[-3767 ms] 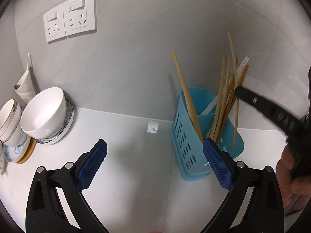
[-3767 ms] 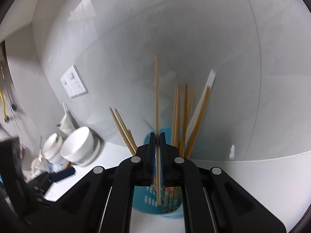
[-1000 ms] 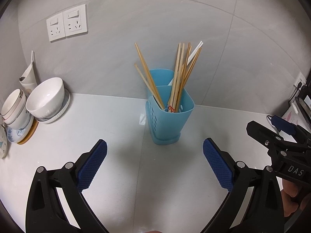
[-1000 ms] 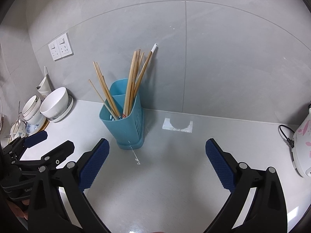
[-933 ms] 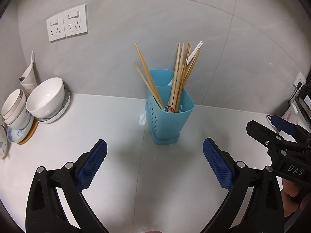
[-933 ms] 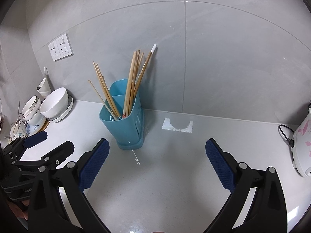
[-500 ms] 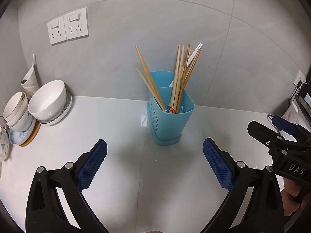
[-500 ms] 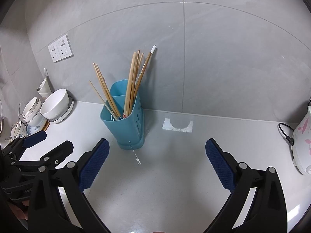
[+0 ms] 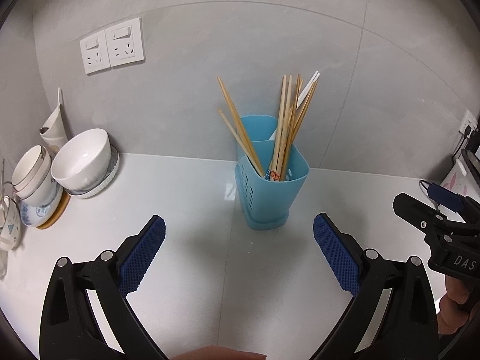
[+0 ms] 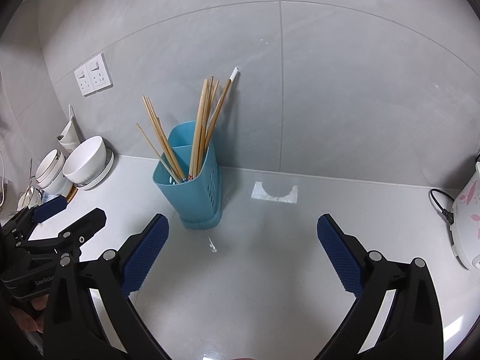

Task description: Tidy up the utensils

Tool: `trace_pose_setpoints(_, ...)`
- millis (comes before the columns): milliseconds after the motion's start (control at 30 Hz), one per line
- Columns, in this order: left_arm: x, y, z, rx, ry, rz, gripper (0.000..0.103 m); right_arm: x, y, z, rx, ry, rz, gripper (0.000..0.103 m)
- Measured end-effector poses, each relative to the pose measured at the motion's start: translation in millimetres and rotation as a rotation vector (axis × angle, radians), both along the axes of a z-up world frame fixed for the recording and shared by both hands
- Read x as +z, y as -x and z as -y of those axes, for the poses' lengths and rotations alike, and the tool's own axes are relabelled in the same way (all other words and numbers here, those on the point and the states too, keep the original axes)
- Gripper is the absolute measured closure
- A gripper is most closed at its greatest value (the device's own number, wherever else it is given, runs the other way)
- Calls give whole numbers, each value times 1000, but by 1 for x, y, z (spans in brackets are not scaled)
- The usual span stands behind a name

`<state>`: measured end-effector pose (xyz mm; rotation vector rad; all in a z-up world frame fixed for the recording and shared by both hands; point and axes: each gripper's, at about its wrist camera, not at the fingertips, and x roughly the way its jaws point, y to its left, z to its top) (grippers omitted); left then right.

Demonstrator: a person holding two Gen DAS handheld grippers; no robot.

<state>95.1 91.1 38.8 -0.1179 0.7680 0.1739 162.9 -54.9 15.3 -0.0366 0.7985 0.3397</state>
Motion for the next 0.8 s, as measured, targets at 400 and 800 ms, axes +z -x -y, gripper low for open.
trace_pose_setpoints(400, -2, -4, -2, -4, 15, -15, 6, 1, 0, 2, -1, -2, 0, 8)
trace_pose_setpoints(800, -3, -6, -2, -11, 28, -19, 6, 4, -1, 6, 3, -6, 2, 8)
